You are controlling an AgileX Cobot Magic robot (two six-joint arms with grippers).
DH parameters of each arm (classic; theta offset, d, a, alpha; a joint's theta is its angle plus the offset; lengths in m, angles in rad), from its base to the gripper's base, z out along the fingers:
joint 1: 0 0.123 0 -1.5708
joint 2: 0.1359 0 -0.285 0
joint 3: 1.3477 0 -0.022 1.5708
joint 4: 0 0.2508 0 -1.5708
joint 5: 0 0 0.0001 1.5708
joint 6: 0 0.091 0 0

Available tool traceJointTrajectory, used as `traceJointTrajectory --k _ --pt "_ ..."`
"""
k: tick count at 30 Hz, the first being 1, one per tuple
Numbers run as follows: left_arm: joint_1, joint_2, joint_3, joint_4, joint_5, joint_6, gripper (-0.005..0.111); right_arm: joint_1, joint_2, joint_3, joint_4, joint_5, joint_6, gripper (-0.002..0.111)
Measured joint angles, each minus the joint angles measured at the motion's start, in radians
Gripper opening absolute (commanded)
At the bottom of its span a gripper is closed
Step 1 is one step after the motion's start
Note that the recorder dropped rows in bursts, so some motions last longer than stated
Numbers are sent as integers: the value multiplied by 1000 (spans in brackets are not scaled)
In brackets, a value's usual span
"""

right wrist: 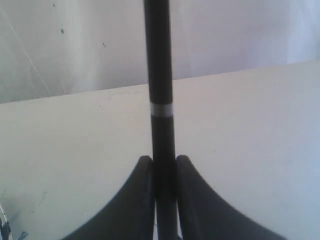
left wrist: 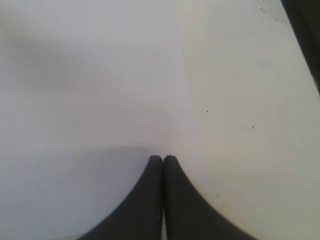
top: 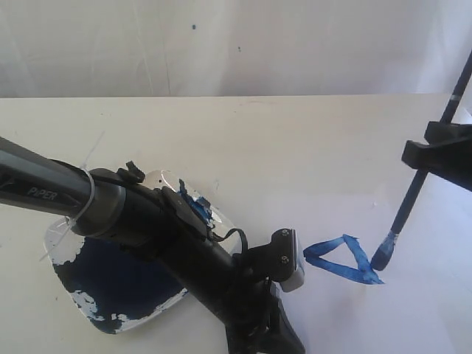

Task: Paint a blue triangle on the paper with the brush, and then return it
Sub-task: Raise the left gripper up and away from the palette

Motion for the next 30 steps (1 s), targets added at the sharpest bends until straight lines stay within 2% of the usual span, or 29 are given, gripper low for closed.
traceJointTrajectory --k 9,13,14,19,24,27,30 --pt "0 0 0 0 0 0 0 0 -120 0 0 -7 -2 0" --pt "33 -75 -21 125 18 -74 0 0 -122 0 0 -5 -2 0" --pt "58 -142 -38 202 34 -173 0 0 -122 0 0 -1 -2 0" --pt "100 -308 -57 444 54 -490 0 0 -122 0 0 3 -2 0" --pt "103 -479 -57 731 50 -809 0 0 -122 0 0 3 -2 0" --pt "103 -652 -57 962 88 -1014 0 0 -122 0 0 35 -2 0" --pt "103 -772 -53 1102 135 -1155 0 0 -122 0 0 52 -2 0"
